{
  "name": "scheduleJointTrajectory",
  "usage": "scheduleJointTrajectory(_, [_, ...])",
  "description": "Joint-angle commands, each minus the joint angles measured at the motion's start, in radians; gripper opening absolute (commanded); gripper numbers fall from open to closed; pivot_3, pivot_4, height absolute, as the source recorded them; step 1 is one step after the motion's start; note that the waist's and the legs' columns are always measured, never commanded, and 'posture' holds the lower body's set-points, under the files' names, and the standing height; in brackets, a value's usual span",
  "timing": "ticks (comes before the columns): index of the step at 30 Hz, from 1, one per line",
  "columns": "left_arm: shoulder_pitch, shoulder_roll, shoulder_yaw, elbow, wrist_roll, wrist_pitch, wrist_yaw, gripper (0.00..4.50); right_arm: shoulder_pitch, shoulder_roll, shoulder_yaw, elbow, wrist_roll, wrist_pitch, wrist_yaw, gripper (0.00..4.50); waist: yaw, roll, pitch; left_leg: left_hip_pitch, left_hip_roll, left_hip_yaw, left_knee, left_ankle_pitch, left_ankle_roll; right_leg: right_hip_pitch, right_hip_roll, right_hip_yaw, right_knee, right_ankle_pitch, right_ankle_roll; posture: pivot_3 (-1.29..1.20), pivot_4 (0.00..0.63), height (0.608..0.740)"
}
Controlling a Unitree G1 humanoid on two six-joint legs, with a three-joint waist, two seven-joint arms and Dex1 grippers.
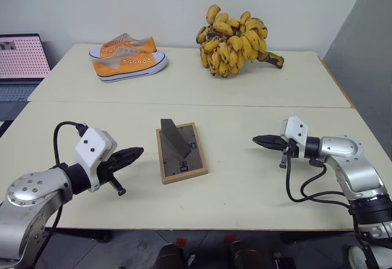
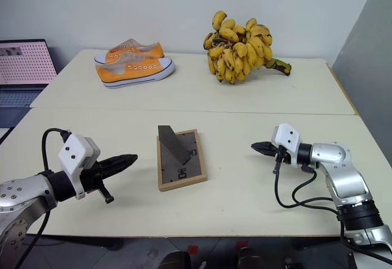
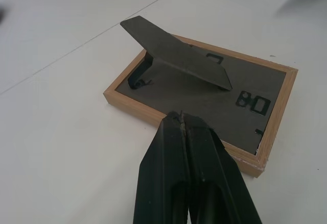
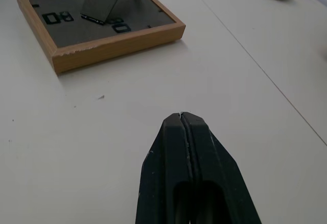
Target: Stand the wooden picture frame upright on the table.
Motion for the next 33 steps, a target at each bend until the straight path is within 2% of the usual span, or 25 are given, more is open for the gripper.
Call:
scheduleJointTrajectory(1, [-0.009,0.022,0.036,-0.036,0.007,-0.007,0.007,0.01,-0.014,0.002,-0.01,-0.017,0.016,0.001,0.008,0.0,-0.001,0.0,0.0,0.0,0.0,0.0,0.001,0.0,0.0,0.0,0.0,0.0,0.0,0.0,0.0,0.0,0.15,0.74])
scheduleJointTrajectory(33, [-0.058,-0.009,0.009,-0.069,-0.019,0.041,0.085,0.01,-0.011,0.048,-0.015,-0.042,0.011,0.035,-0.051,0.0,-0.008,0.0,0.0,0.0,0.0,0.0,0.005,0.0,0.0,0.002,0.0,0.0,0.0,0.001,0.002,0.0,0.15,0.74])
